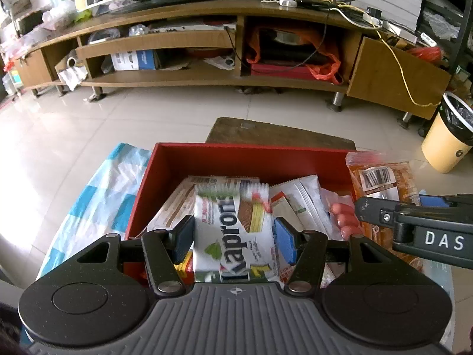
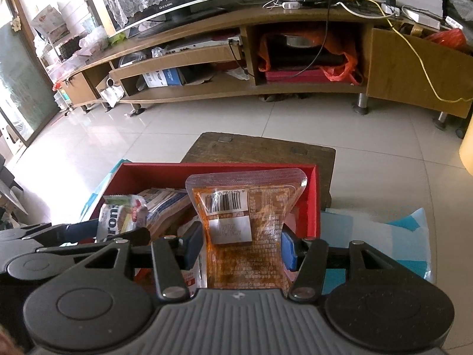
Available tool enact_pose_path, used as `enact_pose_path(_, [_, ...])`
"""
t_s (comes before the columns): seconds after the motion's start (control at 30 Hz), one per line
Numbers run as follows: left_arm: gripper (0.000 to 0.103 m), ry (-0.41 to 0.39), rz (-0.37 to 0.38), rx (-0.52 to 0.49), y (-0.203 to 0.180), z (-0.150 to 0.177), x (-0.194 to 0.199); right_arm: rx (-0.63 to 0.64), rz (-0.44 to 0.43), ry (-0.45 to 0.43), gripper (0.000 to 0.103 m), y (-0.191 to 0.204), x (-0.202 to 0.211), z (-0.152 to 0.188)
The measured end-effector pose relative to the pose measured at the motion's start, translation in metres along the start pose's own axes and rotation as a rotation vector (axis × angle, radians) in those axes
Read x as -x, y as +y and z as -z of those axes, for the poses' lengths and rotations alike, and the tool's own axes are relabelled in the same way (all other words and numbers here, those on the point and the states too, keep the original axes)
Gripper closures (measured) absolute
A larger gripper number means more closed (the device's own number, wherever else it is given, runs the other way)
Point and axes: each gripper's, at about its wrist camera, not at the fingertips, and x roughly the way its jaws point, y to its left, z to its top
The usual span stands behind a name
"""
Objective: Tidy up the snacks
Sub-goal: 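Lower the wafer and bread bag into the red box and open both tools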
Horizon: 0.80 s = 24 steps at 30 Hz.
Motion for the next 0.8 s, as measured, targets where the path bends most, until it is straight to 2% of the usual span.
enact_pose_path(0.57, [0.034,0.013,-0.021,-0.011,-0.002,-0.001,-0.012,-0.007,-0.007,0.013,0.05,0.001,-0.026,-0.008])
enact_pose_path(0.8, [0.024,0.011,-0.038,-0.007,-0.001,-0.002,-0.012,-0.018,0.004,0.009,0.046,0.0,-0.031,-0.009])
